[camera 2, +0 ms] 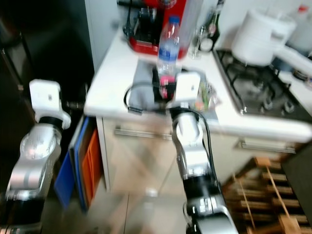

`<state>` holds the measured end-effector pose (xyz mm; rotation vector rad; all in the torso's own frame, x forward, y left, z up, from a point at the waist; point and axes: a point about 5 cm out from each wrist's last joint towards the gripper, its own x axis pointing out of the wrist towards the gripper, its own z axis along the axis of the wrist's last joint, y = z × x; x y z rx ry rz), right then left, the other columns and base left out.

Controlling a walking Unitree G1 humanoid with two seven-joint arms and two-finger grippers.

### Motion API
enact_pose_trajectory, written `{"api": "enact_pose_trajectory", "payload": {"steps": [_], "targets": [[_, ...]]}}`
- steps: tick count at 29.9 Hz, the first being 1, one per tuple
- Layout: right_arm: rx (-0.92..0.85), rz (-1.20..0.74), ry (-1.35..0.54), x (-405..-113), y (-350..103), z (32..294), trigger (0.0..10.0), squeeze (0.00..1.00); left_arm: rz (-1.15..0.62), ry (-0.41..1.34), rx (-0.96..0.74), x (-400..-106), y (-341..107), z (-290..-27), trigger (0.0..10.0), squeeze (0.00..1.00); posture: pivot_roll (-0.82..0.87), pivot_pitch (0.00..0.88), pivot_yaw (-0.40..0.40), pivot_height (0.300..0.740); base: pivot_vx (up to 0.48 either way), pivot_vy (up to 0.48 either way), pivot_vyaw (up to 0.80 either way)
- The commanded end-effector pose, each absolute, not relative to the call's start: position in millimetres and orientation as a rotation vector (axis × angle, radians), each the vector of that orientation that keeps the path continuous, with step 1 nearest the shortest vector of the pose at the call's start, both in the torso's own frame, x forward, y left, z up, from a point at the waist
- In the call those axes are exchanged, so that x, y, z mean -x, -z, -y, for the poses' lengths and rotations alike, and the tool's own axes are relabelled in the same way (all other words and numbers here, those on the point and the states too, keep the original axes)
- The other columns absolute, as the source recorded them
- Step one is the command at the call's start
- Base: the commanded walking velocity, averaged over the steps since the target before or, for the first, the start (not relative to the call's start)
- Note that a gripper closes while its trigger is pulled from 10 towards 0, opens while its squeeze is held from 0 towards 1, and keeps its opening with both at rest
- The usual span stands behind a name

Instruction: Restocking fridge

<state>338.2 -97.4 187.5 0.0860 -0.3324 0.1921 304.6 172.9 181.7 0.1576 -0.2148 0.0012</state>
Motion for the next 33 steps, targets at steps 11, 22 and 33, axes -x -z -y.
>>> {"api": "enact_pose_trajectory", "payload": {"steps": [11,22,33], "targets": [[-0.097,0.302,-0.085,-309.2,-192.5,127.7,10.0,0.00,0.254,0.228,-0.117,-301.7,-199.4,-151.3,10.0,0.00,0.00,0.000,-0.085,0.740,0.000,0.000,0.00],[-0.109,0.266,-0.133,-292.7,-223.6,127.5,10.0,0.00,0.238,0.290,-0.119,-303.2,-196.9,-139.9,10.0,0.00,-0.08,0.000,-0.048,0.740,0.000,0.000,0.00],[-0.235,0.067,-0.266,-296.3,-203.7,106.3,10.0,0.00,0.230,0.327,-0.134,-303.1,-196.0,-134.0,10.0,0.00,-0.05,0.000,-0.048,0.740,0.000,0.000,0.00]]}}
